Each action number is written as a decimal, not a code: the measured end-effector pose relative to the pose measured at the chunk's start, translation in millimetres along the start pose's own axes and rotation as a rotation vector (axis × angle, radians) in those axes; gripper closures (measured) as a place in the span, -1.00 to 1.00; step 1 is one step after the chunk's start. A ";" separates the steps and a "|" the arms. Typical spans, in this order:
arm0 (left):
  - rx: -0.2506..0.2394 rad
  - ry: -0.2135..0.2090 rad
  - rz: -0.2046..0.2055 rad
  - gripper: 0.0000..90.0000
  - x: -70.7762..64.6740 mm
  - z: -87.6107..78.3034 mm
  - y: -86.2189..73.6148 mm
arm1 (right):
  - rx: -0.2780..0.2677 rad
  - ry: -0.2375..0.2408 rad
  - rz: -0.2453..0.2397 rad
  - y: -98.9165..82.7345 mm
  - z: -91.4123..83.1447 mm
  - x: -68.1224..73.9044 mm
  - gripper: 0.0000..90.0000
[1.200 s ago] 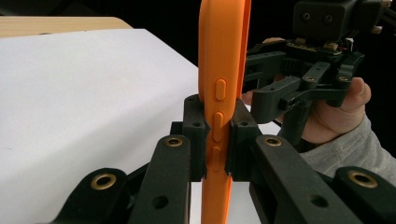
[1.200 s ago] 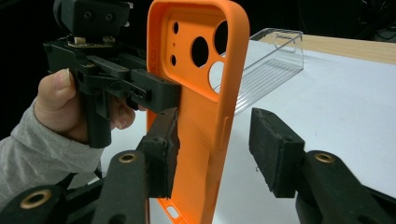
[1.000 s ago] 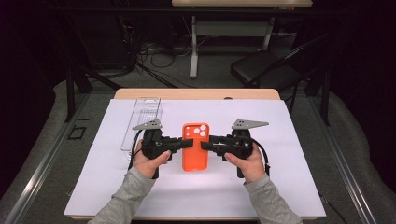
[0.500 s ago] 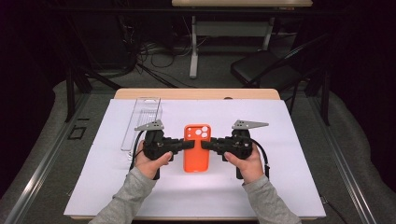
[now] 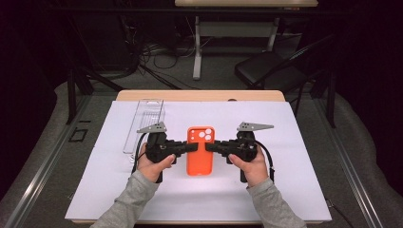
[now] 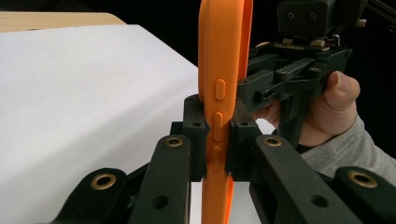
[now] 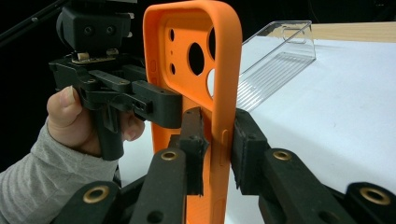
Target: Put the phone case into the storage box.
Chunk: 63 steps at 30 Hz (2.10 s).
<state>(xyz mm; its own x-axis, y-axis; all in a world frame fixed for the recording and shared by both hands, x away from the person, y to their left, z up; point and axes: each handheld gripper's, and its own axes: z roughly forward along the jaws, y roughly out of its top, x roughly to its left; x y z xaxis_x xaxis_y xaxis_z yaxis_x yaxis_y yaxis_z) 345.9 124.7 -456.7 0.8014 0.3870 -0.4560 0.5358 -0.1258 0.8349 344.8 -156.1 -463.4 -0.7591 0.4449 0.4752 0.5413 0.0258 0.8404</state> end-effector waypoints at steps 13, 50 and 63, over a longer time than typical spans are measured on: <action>0.002 0.002 0.003 0.81 0.3 -0.1 0.1 | -0.002 0.028 0.015 -0.8 0.0 -3.8 0.74; 0.001 0.002 0.002 0.80 -1.2 0.3 0.0 | 0.003 0.081 -0.004 -0.7 -2.4 -9.6 0.81; -0.009 -0.002 0.001 0.78 -1.0 -0.4 0.3 | -0.009 0.086 0.002 -0.6 -2.8 -8.5 0.82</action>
<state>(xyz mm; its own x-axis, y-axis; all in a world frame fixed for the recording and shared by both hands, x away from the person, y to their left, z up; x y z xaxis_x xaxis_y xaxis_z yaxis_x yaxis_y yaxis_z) 345.1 124.6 -455.9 0.8024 0.3853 -0.4557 0.5325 -0.1175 0.8382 350.0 -162.4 -467.2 -0.7868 0.3660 0.4970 0.5396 0.0170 0.8418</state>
